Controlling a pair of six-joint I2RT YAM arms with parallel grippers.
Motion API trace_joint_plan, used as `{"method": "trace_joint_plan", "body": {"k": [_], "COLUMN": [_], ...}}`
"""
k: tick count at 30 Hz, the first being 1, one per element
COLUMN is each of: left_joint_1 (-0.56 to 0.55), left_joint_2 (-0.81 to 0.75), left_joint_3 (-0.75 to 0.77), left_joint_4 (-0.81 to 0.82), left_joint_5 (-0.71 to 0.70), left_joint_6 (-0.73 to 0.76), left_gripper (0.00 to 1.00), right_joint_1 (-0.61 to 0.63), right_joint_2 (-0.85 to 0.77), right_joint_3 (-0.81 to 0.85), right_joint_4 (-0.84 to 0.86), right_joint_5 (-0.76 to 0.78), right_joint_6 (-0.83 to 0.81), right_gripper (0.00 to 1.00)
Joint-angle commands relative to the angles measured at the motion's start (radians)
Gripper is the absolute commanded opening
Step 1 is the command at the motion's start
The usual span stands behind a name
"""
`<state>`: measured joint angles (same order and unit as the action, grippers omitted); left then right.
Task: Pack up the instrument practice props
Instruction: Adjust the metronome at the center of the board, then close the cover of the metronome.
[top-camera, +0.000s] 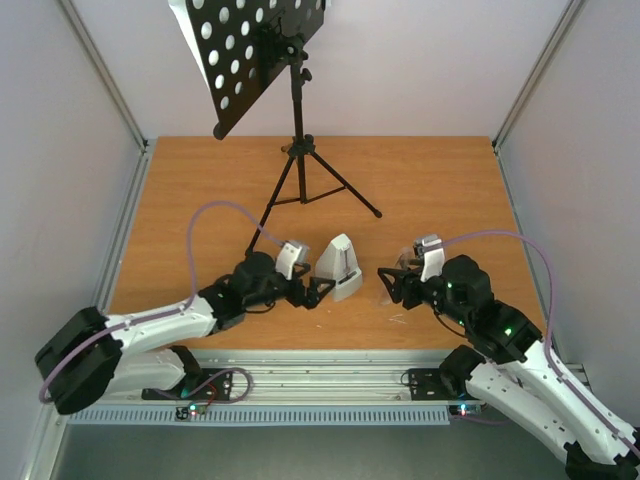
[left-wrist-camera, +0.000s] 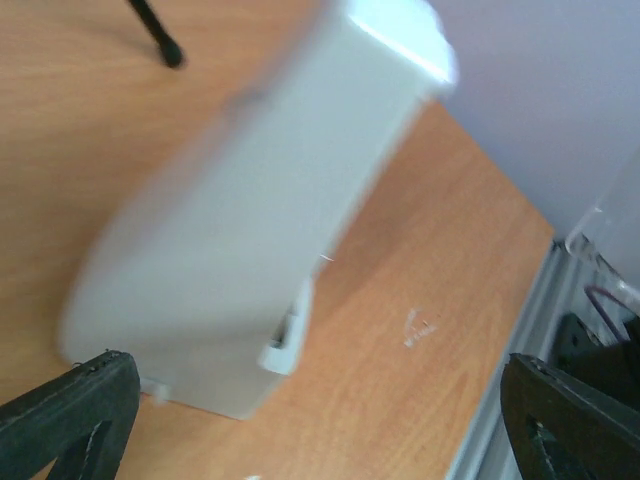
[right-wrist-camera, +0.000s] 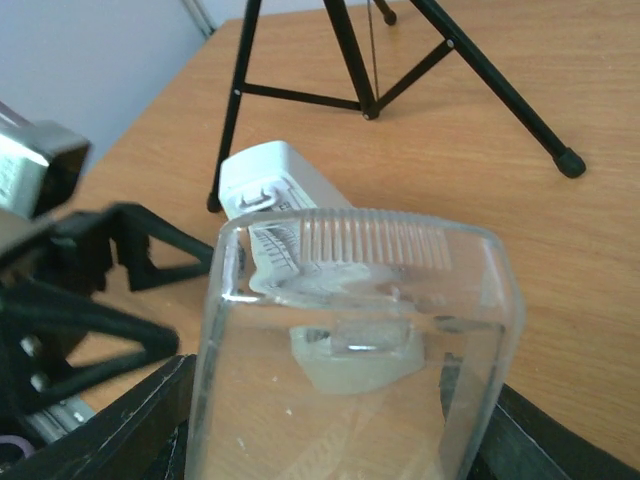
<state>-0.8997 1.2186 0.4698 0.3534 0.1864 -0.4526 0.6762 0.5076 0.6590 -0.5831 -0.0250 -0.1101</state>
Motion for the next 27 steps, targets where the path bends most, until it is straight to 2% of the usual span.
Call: {"method": "trace_joint_plan", "body": {"k": [1, 4, 8, 16, 21, 27], "left_joint_1": [0.131, 0.251, 0.334, 0.346, 0.346, 0.346], "left_joint_2": [-0.099, -0.128, -0.14, -0.152, -0.148, -0.165], "left_joint_3": [-0.022, -0.026, -0.026, -0.025, -0.074, -0.09], "left_joint_4": [-0.129, -0.159, -0.18, -0.211, -0.144, -0.133], "left_joint_5": [0.072, 0.13, 0.124, -0.045, -0.062, -0.067], "left_joint_6": [-0.02, -0.021, -0.001, 0.152, 0.159, 0.171], "left_gripper": [0.99, 0.99, 0.99, 0.99, 0.99, 0.99], "right_joint_1": [0.012, 0.032, 0.098, 0.241, 0.338, 0.34], "right_joint_2": [0.047, 0.082, 0.129, 0.192, 0.214, 0.298], "right_joint_3": [0.02, 0.006, -0.003, -0.043, -0.1, -0.154], "right_joint_4": [0.049, 0.095, 0.131, 0.203, 0.328, 0.521], "right_joint_5": [0.056, 0.075, 0.144, 0.312, 0.439, 0.449], "right_joint_6": [-0.037, -0.039, -0.048, -0.064, -0.093, -0.17], "right_gripper": [0.53, 0.53, 0.53, 0.53, 0.53, 0.54]}}
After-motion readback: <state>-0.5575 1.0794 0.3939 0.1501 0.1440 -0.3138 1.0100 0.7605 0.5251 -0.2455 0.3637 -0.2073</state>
